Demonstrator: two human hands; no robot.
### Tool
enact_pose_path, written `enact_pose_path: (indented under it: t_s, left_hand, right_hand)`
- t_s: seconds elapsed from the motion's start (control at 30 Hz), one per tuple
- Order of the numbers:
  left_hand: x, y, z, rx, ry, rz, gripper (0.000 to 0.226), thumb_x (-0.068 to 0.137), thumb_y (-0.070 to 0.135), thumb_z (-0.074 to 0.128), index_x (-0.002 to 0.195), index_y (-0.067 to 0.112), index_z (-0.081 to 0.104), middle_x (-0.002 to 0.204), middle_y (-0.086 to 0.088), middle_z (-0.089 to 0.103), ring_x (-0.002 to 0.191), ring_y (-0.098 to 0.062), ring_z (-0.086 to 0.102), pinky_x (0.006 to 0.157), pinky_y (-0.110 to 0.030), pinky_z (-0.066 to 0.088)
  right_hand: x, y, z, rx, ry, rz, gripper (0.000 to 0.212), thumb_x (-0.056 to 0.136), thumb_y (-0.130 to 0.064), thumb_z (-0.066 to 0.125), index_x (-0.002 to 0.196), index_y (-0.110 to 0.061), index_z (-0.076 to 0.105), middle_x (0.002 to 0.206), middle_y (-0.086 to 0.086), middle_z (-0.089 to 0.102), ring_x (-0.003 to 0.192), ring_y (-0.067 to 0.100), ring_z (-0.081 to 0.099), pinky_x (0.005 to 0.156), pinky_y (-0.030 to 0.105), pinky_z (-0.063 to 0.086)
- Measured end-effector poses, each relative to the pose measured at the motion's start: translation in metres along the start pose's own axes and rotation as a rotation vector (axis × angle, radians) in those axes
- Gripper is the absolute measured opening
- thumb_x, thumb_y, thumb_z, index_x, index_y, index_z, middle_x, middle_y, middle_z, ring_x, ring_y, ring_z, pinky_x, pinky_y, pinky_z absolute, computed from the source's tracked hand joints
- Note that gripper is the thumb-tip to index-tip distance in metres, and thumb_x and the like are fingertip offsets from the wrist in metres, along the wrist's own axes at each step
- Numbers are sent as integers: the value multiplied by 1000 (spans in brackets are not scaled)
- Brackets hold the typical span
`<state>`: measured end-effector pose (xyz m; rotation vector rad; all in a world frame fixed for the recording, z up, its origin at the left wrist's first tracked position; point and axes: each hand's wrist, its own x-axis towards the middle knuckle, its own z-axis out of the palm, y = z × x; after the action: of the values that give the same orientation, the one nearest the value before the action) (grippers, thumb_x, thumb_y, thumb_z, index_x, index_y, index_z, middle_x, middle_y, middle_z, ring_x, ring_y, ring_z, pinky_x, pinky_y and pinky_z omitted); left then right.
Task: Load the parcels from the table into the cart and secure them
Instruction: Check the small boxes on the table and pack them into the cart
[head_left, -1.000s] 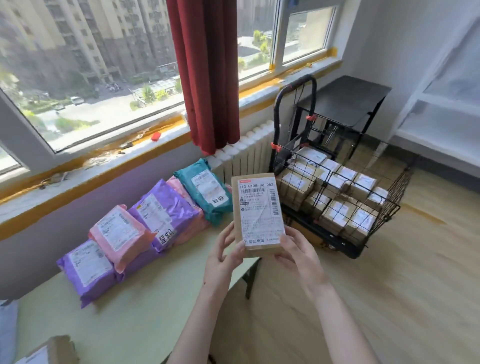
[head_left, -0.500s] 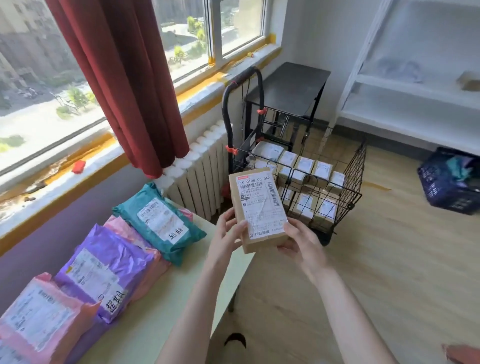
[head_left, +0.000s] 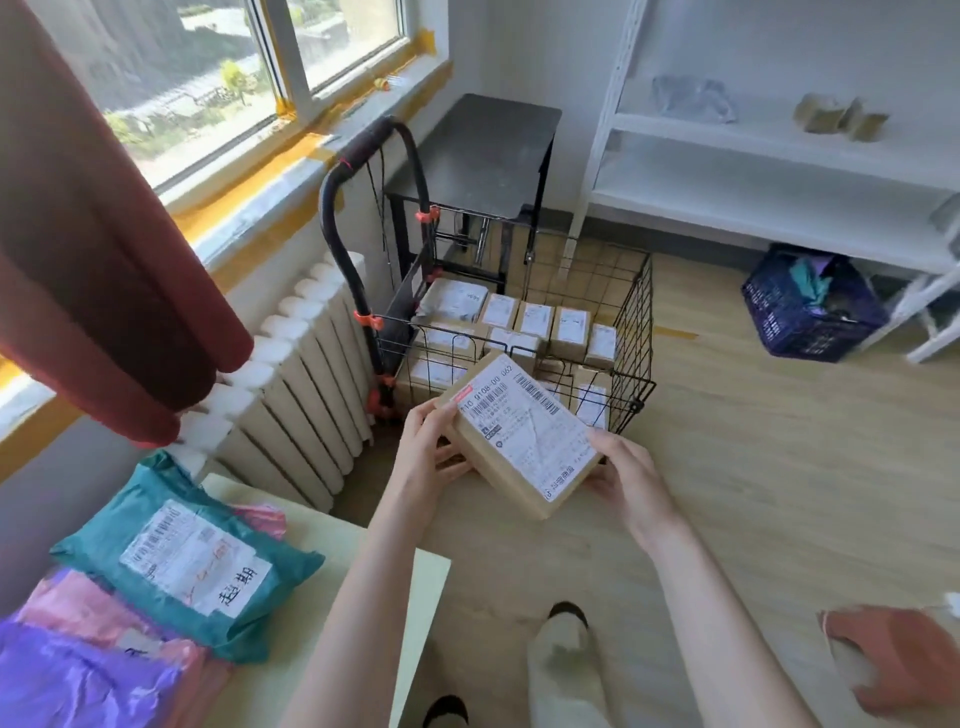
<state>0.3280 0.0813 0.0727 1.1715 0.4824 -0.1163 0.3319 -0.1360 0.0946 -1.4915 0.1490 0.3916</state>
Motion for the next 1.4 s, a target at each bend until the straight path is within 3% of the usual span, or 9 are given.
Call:
enact_pose_path:
  t_s: [0.17,0.3,0.43,0.57,0.67,0.83,1.0,1.13,1.4]
  left_hand:
    - [43,-6,53,-121,104,-14,83,55,54,65,129,20,49,125,-12,58,110,-31,60,83,-41,53]
    - [77,-6,100,-264,195,-24,35,91,32,54,123,20,47,122,-14,57,110,-33,59,79,-41,53]
    - [105,-4,139,-267,232,-10,28,94,27,50,122,20,49,120,-16,58,106,-31,60,75,-39,53]
    - [129,-5,161,-175,214,5,28,92,28,49,118,22,56,122,-15,60,105,-29,62,75,-35,55]
    - [142,4,173,-46,288,-2,36,95,20,48,130,15,52,120,-9,56,115,-28,54,98,-41,48]
    - [174,19,171,206,264,153,15,93,35,55,88,28,68,84,11,69,91,-14,62,88,-31,49]
    - [224,39,153,341,197,165,61,68,59,66,116,21,65,106,-4,69,98,-17,67,93,-38,52]
    - [275,58,134,445,82,111,33,83,37,68,114,40,61,102,-2,66,98,-15,66,89,-35,52]
    - [396,72,103,620,-22,-153,56,60,46,64,114,33,62,100,-1,71,93,-16,67,91,-39,52]
  right_hand:
    - [55,-13,-48,112,20,15,76,65,-55,74,129,-18,57,121,5,66,102,19,58,70,24,44]
    - [97,-28,-87,206,-82,119,110,47,-59,88,142,-26,43,133,7,57,101,22,55,79,31,49]
    - [133,-48,-112,246,-107,134,64,69,-33,76,128,-24,53,123,8,64,97,24,62,79,33,53]
    - [169,-55,-133,201,-104,138,77,68,-30,84,136,-28,48,122,5,66,106,26,64,94,46,51]
    - [189,-58,-145,192,-76,135,79,68,-28,83,138,-26,46,124,9,64,101,22,65,91,45,50]
    - [232,-58,-145,253,-74,147,75,67,-26,76,137,-24,48,125,9,65,107,24,63,97,46,47]
    - [281,-64,-134,249,-28,131,83,60,-28,84,136,-20,50,123,10,64,105,25,64,93,46,50]
    - [326,-65,-120,283,2,160,70,72,-22,76,137,-20,49,129,7,61,110,22,61,86,34,50]
    - [414,-33,-78,188,55,316,36,99,-17,49,134,-26,49,129,-1,60,118,17,54,112,44,31]
